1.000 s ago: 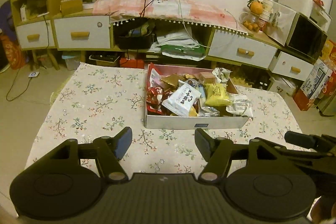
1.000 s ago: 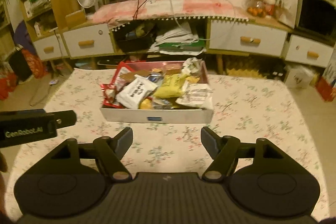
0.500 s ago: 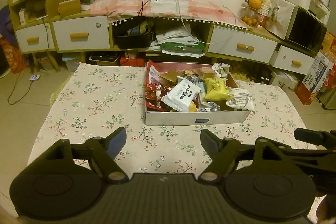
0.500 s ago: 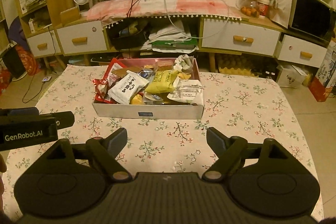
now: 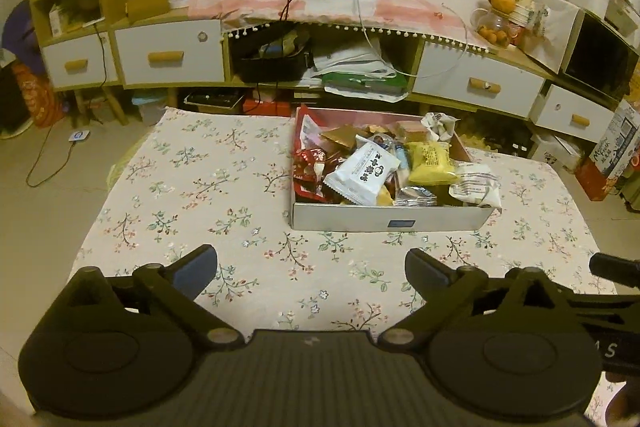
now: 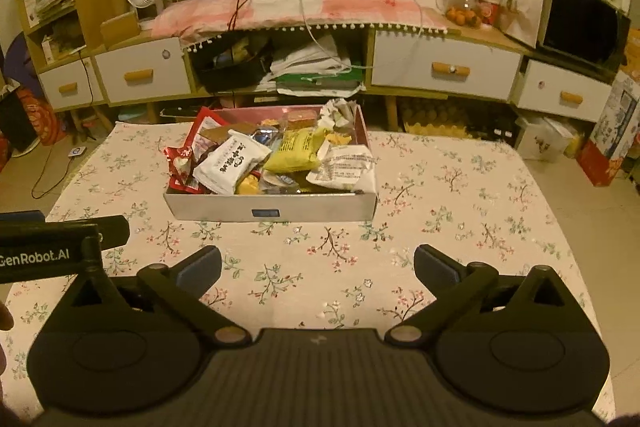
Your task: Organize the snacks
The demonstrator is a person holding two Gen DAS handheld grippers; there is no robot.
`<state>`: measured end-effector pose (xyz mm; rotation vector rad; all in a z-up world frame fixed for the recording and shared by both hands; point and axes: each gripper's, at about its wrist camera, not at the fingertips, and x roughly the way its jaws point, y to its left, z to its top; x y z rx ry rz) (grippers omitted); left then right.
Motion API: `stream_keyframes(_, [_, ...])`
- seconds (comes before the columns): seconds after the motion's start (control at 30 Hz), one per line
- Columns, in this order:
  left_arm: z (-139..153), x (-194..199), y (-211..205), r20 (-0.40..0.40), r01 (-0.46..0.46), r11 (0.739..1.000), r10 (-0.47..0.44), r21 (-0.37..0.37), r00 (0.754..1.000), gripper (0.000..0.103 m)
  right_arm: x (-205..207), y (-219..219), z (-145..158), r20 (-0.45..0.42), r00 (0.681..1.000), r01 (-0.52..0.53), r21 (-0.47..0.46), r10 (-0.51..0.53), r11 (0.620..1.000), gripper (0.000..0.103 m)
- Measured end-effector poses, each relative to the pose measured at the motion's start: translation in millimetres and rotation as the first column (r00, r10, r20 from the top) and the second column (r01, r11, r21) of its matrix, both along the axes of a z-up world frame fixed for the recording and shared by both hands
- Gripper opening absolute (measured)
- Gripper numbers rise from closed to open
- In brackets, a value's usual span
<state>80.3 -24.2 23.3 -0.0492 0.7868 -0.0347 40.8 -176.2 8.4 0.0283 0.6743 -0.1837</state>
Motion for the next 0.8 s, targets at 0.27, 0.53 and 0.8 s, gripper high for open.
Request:
stream_keyframes(0.27, [2.0,-0.1,-1.5,-0.001,0.006,1.000,-0.006,0.014,1.000,0.103,-0.4,-1.6,-1.4,-0.012,1.000,0.016,0.026,-0.016,1.000,0.103])
stream_keyframes(0.53, [3.1,-1.4,-3.7,0.017,0.007,1.000,-0.007,0.028,1.000,0.103,-1.5,-1.0,0.7,0.003,1.000,0.022,0.006,-0.022,1.000,0.103])
stream_keyframes(0.8, [1.6,-1.2,-4.4,0.020,0.007,0.999,-0.008,0.036,1.000,0.103,-0.4,-2.6,-0.7,0.000,1.000,0.025,0.000,-0.025,1.000,0.103])
